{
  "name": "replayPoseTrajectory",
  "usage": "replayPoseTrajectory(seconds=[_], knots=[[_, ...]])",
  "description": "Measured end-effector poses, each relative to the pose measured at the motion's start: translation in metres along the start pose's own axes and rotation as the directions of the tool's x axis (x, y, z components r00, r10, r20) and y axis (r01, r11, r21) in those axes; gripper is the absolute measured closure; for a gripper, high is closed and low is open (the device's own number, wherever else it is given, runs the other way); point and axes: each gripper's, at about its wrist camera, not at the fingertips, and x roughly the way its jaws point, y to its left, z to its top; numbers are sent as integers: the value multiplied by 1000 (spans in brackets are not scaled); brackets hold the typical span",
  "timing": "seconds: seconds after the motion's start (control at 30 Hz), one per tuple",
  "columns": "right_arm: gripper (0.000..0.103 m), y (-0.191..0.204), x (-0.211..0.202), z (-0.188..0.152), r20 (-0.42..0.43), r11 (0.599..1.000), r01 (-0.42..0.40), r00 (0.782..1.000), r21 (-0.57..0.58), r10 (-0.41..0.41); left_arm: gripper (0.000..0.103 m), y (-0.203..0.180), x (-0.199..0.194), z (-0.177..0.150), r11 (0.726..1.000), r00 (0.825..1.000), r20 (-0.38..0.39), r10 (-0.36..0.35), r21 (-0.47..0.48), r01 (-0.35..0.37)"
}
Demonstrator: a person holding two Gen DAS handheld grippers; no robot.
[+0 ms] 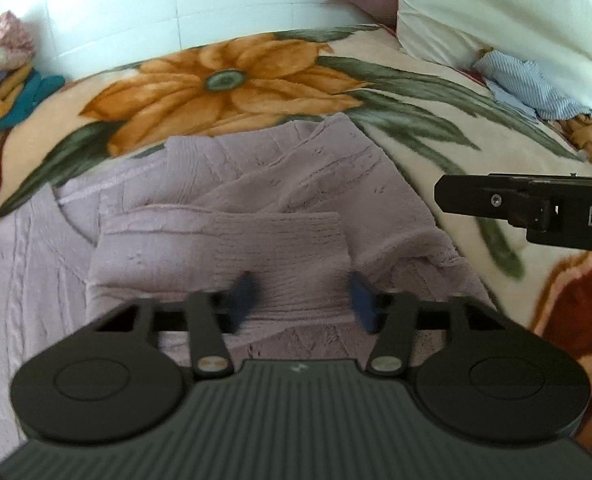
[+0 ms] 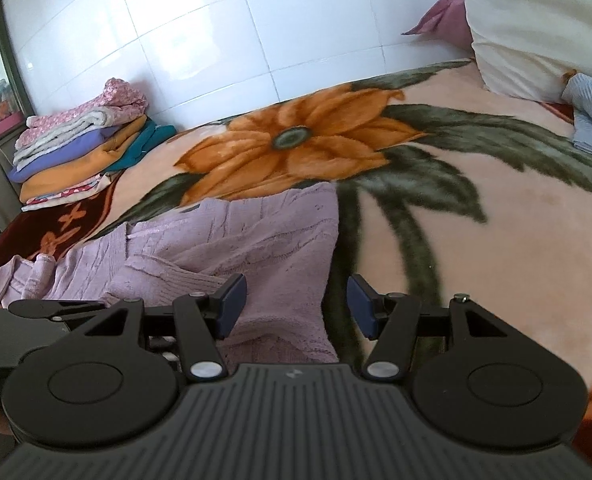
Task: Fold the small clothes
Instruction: 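Reach the left gripper to the other sleeve and grasp it, then fold the held sleeve across the body and open the left gripper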
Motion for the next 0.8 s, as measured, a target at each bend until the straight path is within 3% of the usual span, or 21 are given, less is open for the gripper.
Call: replayPoseTrajectory(seconds=[0.03,0.13,0.3,0.57,0.8], knots=[[39,0,1,-1,-2,1000,-1,1000,0,1,78,0,0,0,1000,1000,3,-10,4,10],[39,3,5,-3,-9,1000,-9,1000,0,9,84,7,-5,0,999,1000,15,-25,-22,25],[39,9,14,-6,-27,1000,-17,999,-15,17,85,27,-25,2,994,997,66,-31,-101,37],[39,23,24,-8,-47,998,-24,999,-52,21,86,87,-71,9,975,980,166,110,-211,-74],[39,33,35,-10,-68,995,-6,998,-101,-1,86,157,-98,-12,919,958,152,244,-352,-179]])
